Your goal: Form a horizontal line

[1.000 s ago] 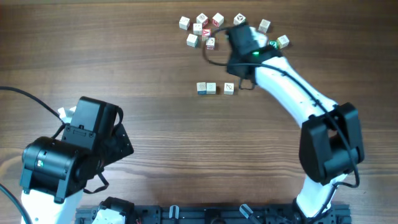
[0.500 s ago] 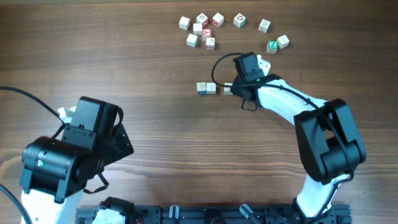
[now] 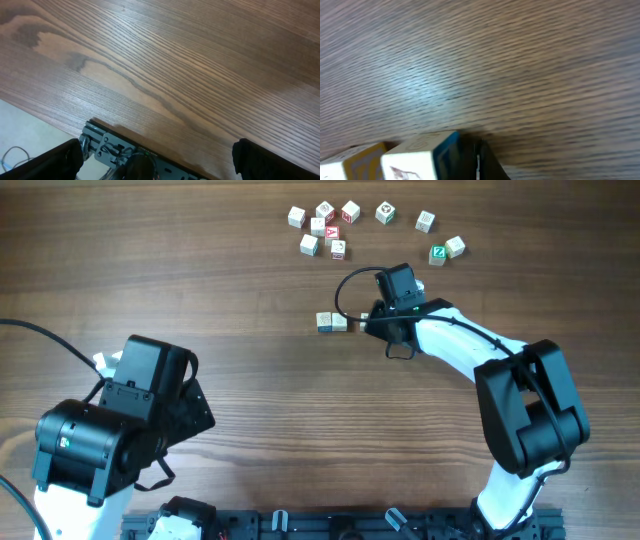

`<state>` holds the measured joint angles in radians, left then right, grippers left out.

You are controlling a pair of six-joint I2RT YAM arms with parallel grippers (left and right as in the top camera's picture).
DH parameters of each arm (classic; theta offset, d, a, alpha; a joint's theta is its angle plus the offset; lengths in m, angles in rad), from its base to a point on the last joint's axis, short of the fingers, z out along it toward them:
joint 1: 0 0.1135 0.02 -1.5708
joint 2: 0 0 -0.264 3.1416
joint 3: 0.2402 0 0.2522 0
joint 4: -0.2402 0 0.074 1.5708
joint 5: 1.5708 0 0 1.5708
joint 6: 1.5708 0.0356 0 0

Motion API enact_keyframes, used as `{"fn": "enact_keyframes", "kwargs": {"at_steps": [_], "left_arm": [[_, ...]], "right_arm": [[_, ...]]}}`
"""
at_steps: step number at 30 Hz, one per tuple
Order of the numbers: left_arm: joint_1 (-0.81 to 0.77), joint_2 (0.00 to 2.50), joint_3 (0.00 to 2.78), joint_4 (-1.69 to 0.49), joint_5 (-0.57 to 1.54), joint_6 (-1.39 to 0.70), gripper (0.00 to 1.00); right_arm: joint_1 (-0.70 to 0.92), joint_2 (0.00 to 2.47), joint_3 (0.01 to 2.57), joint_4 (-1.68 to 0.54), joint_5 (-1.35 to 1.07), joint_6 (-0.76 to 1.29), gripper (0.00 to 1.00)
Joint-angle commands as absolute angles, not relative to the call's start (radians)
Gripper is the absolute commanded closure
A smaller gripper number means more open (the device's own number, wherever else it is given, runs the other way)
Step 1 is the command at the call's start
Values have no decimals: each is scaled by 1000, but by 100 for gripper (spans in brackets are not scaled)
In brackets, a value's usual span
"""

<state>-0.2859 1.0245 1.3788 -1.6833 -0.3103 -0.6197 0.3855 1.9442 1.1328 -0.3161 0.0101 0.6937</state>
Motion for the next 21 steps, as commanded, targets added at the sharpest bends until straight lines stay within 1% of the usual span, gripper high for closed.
{"fn": "enact_keyframes", "kwargs": {"at_steps": [1,21], "left_arm": [[-281,1028,1376,-1684,-326,-637,0],[-281,1028,1376,-1684,-326,-637,0]], "right_arm": [[386,1924,1126,-294,-33,654,95],[386,1924,1126,-205,-93,553,95]]}}
